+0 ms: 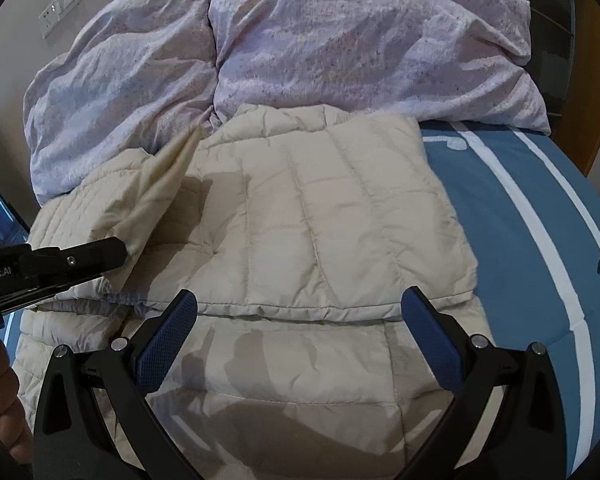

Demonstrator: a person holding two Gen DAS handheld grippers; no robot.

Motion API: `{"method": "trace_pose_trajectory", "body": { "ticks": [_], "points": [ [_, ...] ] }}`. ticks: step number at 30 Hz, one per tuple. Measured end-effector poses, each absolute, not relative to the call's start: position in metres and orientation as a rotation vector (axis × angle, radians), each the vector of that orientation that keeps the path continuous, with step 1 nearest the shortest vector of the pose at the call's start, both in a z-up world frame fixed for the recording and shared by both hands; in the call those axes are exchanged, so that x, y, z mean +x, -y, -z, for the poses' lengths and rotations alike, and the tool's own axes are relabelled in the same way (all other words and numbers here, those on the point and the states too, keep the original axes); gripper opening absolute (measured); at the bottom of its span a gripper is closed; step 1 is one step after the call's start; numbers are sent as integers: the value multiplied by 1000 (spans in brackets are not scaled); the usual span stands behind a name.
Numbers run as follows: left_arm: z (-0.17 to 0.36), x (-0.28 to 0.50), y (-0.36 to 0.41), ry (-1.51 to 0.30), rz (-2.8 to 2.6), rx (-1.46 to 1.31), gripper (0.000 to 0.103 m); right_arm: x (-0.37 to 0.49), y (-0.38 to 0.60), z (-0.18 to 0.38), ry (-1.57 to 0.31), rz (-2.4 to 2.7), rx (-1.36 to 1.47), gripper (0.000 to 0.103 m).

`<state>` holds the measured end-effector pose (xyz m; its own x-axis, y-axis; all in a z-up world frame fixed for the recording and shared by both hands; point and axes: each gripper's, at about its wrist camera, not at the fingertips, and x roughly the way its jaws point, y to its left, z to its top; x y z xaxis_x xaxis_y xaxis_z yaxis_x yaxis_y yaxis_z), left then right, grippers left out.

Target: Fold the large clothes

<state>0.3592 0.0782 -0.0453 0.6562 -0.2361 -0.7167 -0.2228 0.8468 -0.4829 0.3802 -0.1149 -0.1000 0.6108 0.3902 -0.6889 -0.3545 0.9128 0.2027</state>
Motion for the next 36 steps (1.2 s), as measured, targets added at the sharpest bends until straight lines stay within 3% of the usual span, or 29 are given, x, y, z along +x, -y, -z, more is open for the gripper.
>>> {"method": "trace_pose_trajectory", "body": {
  "ticks": [2,3,4,7,17,22,27,31,36],
  "points": [
    [38,352,-84,-845,-16,-561,43,378,113,96,-792,-446,57,101],
    [34,348,-87,-835,-26,-551,48,377,111,93,-780,-461,61,96],
    [31,346,-89,-828,-34,-545,49,375,107,90,-775,-476,60,89],
    [25,334,-100,-817,-79,-500,51,370,96,87,-770,-512,44,82],
    [38,267,-150,-830,-259,-415,59,357,44,83,-745,-549,-10,71],
    [46,227,-174,-830,-327,-413,63,382,15,118,-865,-453,-99,64],
    [52,182,-196,-825,-355,-417,73,371,31,101,-855,-467,-56,66],
    [60,146,-208,-832,-347,-428,78,353,55,80,-831,-495,-32,88],
    [73,106,-216,-845,-339,-465,79,332,96,68,-842,-512,-40,91]
  ]
}}
